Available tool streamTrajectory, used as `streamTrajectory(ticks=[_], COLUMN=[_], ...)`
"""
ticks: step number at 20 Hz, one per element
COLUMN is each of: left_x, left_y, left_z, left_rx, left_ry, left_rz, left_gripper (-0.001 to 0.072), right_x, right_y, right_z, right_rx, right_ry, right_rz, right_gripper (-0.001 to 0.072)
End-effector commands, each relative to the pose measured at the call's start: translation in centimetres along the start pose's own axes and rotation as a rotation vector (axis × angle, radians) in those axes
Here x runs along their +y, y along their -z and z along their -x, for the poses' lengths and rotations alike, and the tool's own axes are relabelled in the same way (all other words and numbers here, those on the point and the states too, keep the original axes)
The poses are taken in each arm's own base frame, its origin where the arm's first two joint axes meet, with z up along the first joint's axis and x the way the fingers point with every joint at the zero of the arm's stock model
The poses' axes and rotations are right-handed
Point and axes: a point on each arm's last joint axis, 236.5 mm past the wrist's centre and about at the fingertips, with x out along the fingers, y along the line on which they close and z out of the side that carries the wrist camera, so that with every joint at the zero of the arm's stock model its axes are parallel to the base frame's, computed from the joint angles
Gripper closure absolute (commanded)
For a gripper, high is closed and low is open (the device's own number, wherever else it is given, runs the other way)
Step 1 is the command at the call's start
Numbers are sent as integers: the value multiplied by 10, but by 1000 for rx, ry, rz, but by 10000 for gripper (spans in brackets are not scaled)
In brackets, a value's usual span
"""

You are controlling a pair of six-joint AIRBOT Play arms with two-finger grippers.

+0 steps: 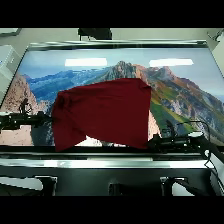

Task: Fold the clothes and pants, and hang the long-sleeved shirts on hangers.

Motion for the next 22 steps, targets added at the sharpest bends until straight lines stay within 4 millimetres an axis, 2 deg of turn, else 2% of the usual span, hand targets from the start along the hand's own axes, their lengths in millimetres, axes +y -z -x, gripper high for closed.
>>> streamTrajectory(ticks=[1,3,5,7,8,9,10,12,15,17,19,22], left_x=[-22,-46,-77,-121,-149,-177,-203,-261,-347,-401,-430,-443], left_y=[-2,-16,-36,-62,-75,-87,-100,-124,-141,-128,-94,-16], left_z=[4,14,29,47,58,70,85,125,210,274,317,367], left_rx=[-5,-44,-88,-153,-189,-222,-259,-362,-575,-735,-828,-936], left_ry=[68,115,109,102,104,107,102,87,43,40,35,-84], left_rz=[3,-19,-78,-160,-206,-253,-296,-396,-549,-638,-692,-754], left_gripper=[689,691,691,691,691,692,692,692,691,691,692,691], right_x=[18,43,73,114,143,176,212,262,333,377,407,430], right_y=[-9,-28,-57,-95,-124,-152,-174,-195,-193,-171,-136,-64], right_z=[8,25,44,58,76,103,140,204,268,304,332,365], right_rx=[-58,-141,-233,-340,-467,-624,-789,-982,-1121,-1196,-1217,-1223], right_ry=[-34,-51,22,179,265,314,340,367,377,354,380,413], right_rz=[42,119,244,404,469,510,536,556,678,768,868,977], right_gripper=[681,683,683,683,683,683,683,683,683,683,683,683])
